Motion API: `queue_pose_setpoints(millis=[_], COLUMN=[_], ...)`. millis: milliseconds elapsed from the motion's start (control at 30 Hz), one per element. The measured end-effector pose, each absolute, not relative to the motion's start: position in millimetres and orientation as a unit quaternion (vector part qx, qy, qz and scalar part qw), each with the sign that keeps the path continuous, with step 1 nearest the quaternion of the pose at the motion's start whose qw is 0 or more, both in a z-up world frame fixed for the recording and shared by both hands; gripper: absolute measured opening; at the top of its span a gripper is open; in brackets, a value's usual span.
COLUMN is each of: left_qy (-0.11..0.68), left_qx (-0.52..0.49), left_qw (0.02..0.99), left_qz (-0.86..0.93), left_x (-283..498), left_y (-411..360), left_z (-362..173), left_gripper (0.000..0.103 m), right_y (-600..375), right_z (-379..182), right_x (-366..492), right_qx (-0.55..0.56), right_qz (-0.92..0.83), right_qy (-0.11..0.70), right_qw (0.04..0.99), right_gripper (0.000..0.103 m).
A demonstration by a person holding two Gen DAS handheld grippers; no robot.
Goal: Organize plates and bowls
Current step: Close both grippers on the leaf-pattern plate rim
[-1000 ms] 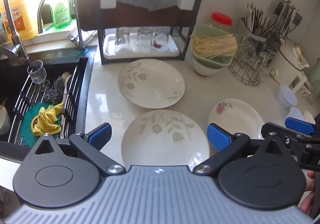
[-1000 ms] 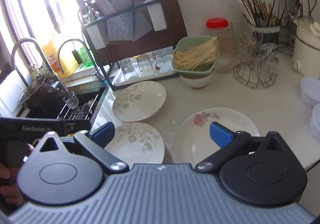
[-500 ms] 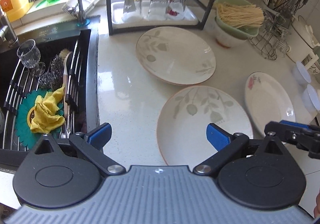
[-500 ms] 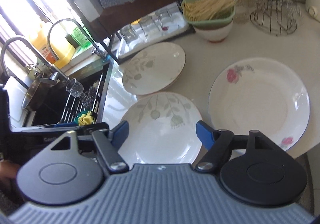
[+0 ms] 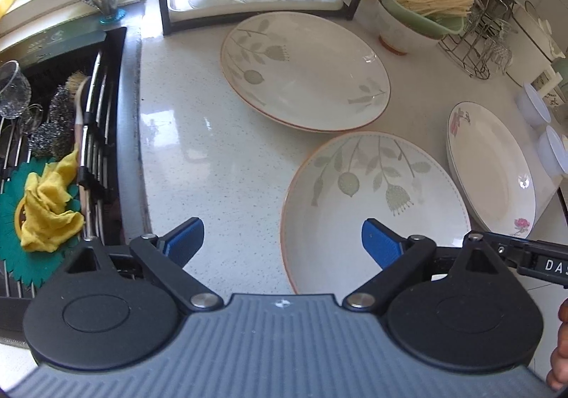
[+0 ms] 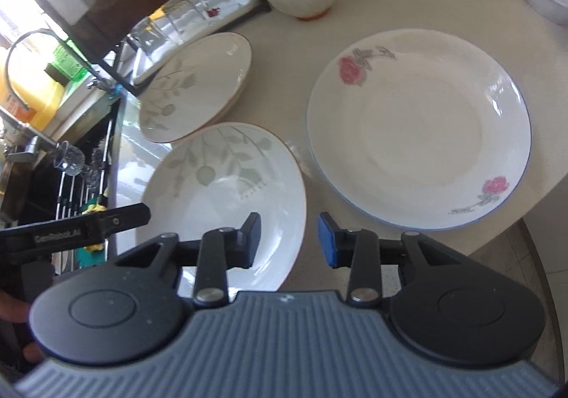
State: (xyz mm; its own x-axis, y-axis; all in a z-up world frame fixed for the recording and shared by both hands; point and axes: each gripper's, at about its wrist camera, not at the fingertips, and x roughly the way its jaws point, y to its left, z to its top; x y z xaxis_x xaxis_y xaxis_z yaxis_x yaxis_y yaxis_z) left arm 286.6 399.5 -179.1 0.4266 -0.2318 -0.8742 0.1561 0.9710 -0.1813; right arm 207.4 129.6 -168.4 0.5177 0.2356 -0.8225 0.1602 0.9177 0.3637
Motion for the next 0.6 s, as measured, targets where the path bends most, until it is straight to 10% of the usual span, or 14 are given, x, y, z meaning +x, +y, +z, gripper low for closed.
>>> queue_pose_setpoints(millis=[333, 600], left_qy=[0.522, 0.533], left_qx=[-0.032, -0.062], left_qw=[0.839, 0.83], left_qz=[-0.15, -0.154], left_x=[297.8, 305.9], left_y=[384.0, 386.4], left_z=[-194.5, -205.9], left_gripper=[0.066, 0.051], right_y=[129.0, 128.8], right_z=[-189.9, -197.9], right_x=[211.2, 211.0], right_qx=[0.22, 0.233], right_qz=[0.015, 0.034], right_qy=[0.477, 0.475], right_qw=[0.851, 0.848], right_gripper=[0.013, 0.013])
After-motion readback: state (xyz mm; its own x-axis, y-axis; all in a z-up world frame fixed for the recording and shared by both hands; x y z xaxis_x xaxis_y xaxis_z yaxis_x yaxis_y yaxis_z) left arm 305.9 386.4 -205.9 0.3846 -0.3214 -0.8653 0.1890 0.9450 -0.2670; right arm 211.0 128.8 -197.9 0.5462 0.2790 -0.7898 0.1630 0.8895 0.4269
